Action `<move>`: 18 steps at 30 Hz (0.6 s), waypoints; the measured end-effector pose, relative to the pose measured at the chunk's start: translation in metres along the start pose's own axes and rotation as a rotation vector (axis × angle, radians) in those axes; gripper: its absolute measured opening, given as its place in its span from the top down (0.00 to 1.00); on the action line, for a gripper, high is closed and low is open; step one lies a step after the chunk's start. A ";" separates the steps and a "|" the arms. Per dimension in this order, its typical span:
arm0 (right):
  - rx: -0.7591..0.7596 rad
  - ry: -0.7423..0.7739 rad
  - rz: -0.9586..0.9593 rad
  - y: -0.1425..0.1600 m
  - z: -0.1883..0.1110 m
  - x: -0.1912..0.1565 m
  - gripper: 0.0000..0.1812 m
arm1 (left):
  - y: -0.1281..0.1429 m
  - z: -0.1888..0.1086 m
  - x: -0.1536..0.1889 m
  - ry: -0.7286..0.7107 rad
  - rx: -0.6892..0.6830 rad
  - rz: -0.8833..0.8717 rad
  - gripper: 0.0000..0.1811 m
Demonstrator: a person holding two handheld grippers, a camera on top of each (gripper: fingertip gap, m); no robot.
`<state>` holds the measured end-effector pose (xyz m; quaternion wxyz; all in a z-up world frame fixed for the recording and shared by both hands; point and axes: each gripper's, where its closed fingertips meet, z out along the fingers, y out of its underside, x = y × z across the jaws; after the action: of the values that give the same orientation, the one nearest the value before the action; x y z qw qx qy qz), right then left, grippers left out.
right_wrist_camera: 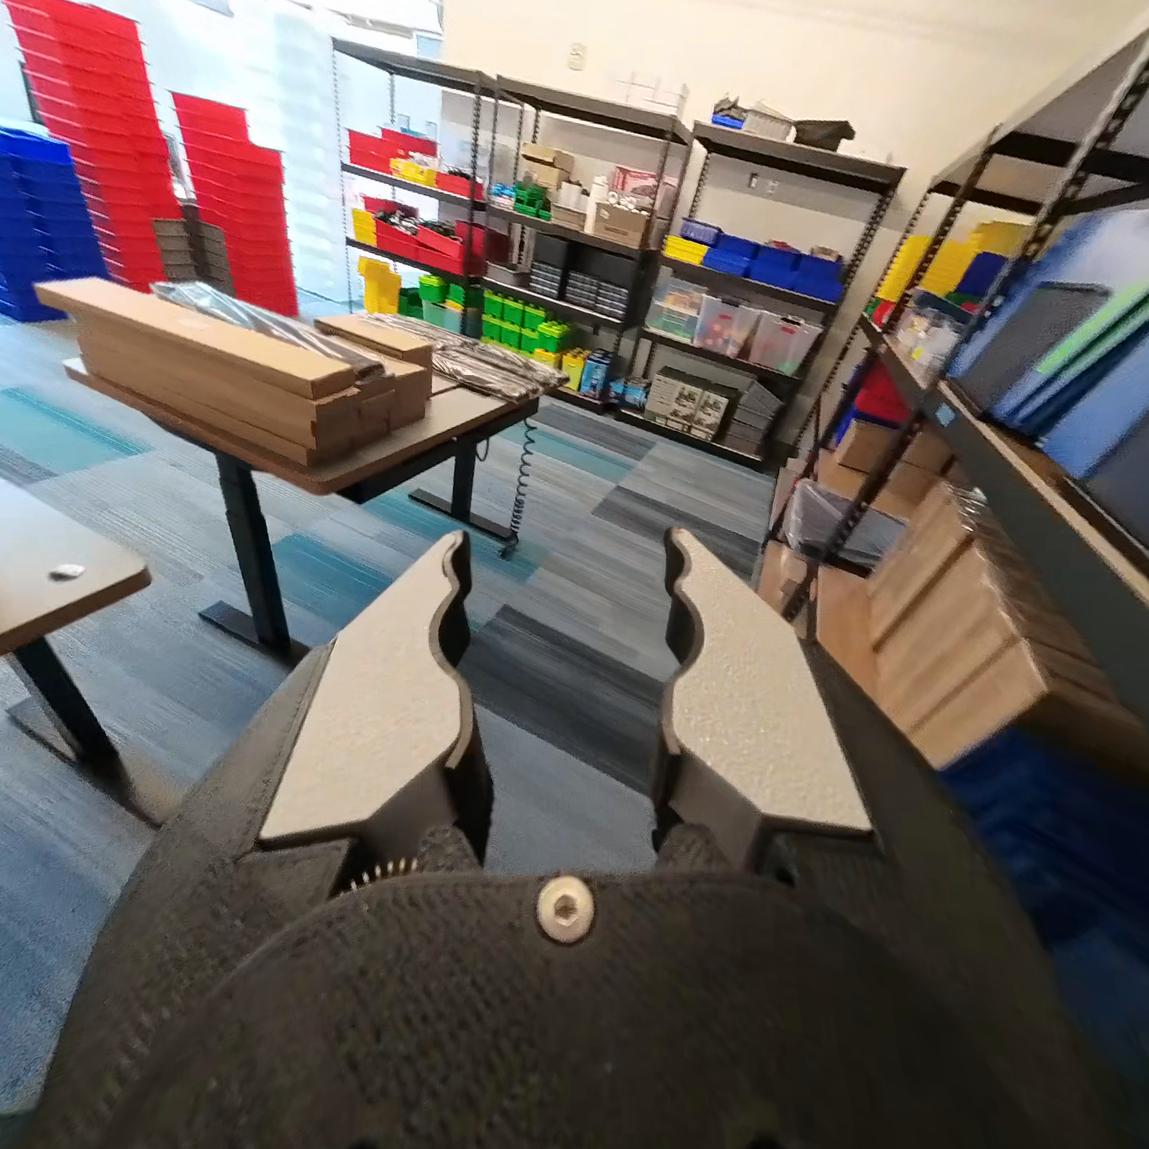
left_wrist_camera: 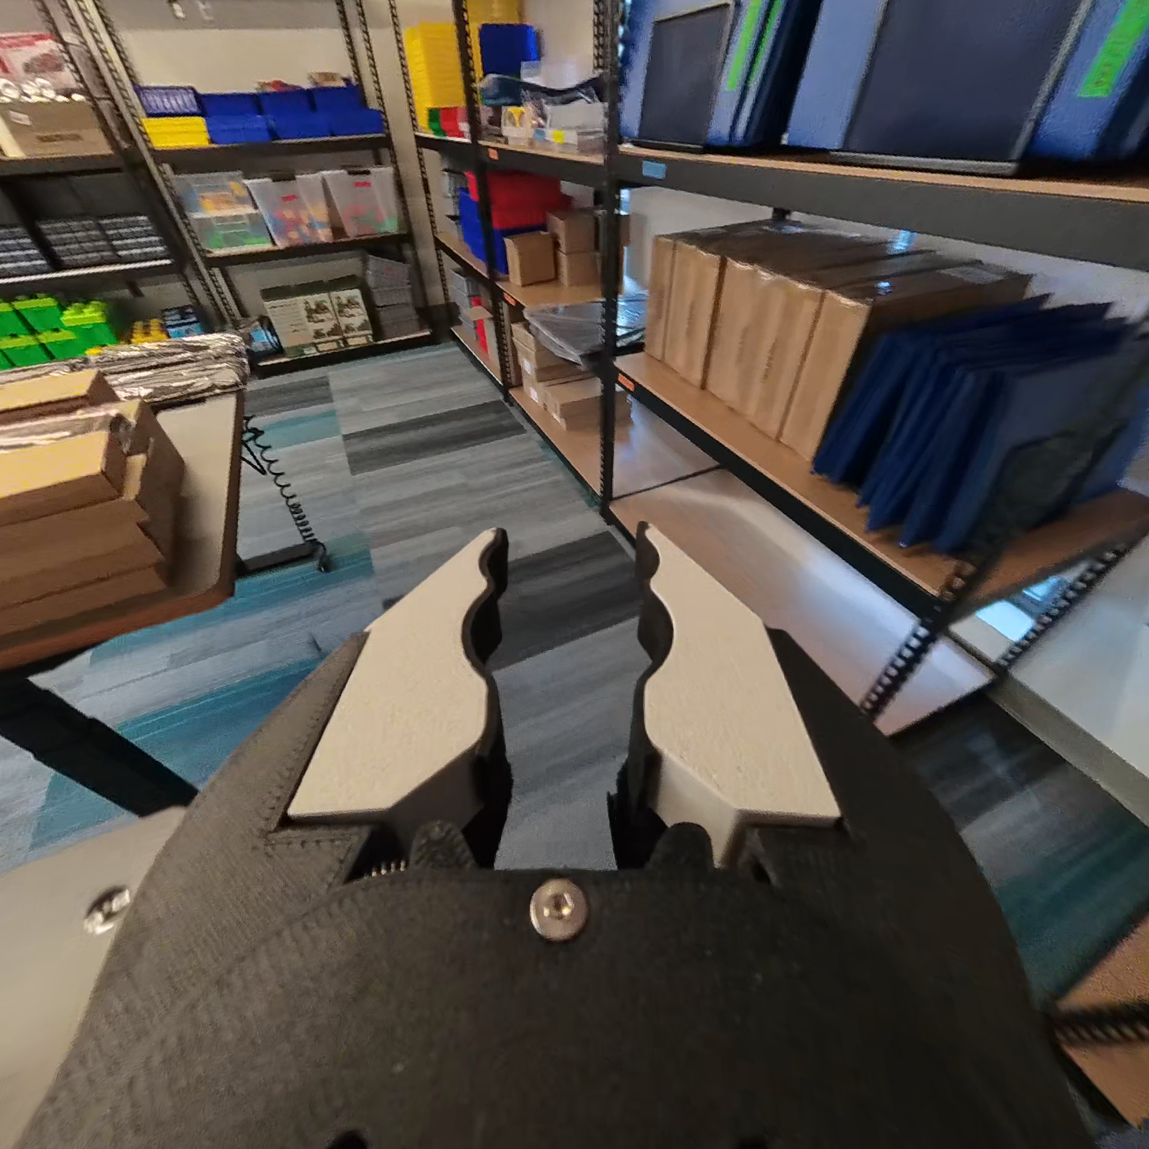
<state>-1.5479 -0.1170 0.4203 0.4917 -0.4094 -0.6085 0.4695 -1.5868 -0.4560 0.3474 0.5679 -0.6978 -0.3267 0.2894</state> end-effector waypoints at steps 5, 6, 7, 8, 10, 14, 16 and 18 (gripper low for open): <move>-0.024 0.075 -0.008 0.023 0.142 0.051 0.67 | -0.003 0.127 -0.073 0.030 -0.023 0.112 0.78; -0.038 0.124 -0.031 0.026 0.167 0.064 0.69 | -0.009 0.157 -0.086 0.057 -0.019 0.123 0.79; -0.055 0.174 -0.057 0.029 0.190 0.079 0.71 | -0.017 0.189 -0.099 0.085 -0.021 0.123 0.79; -0.084 0.206 -0.069 0.031 0.213 0.091 0.72 | -0.026 0.220 -0.110 0.118 -0.037 0.116 0.79; -0.123 0.239 -0.067 0.031 0.255 0.114 0.71 | -0.052 0.280 -0.131 0.178 -0.038 0.130 0.79; -0.129 0.344 -0.046 0.033 0.323 0.168 0.73 | -0.100 0.395 -0.169 0.252 0.019 0.186 0.81; -0.134 0.362 0.002 0.045 0.361 0.190 0.73 | -0.115 0.450 -0.187 0.285 0.034 0.183 0.80; -0.179 0.364 0.024 0.063 0.405 0.215 0.73 | -0.124 0.505 -0.209 0.296 0.064 0.162 0.81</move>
<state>-1.9821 0.0348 0.3745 0.5493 -0.5369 -0.5441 0.3377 -2.1235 -0.2980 0.3817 0.6065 -0.7386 -0.1726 0.2385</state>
